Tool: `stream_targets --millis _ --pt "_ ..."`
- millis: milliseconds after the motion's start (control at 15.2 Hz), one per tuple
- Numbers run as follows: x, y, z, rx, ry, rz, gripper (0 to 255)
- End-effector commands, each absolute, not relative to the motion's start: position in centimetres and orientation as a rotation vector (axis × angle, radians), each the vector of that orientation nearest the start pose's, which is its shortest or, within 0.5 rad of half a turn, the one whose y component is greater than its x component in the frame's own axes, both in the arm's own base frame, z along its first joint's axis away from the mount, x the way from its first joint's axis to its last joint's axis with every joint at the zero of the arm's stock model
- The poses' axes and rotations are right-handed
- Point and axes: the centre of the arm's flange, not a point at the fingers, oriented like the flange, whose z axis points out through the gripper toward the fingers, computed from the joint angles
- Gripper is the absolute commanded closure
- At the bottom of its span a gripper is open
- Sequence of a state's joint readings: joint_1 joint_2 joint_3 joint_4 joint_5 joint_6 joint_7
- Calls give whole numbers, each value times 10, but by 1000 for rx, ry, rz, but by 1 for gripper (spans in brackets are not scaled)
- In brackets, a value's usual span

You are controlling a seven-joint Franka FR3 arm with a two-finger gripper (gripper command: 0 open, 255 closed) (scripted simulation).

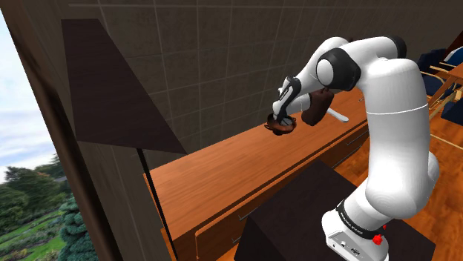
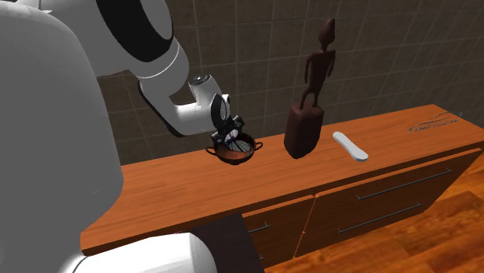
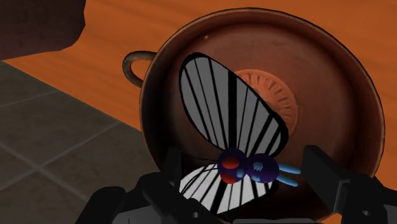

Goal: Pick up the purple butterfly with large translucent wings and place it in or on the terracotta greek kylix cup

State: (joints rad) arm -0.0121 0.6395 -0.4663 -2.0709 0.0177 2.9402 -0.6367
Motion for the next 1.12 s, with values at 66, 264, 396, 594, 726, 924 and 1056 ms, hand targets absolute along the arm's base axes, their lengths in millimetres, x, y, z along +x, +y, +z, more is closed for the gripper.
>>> stream_targets --millis 66,264,396,594,726,924,1056 --pt "545 -276 177 -3474 -459 -206 0" --pt "545 -276 177 -3474 -459 -206 0" --pt "541 -267 202 -3474 -459 -206 0" --pt "537 -259 223 -3474 -459 -206 0" --pt "537 -259 223 -3474 -459 -206 0" --pt "537 -259 223 -3474 -459 -206 0" --pt "537 -259 223 -3474 -459 -206 0"
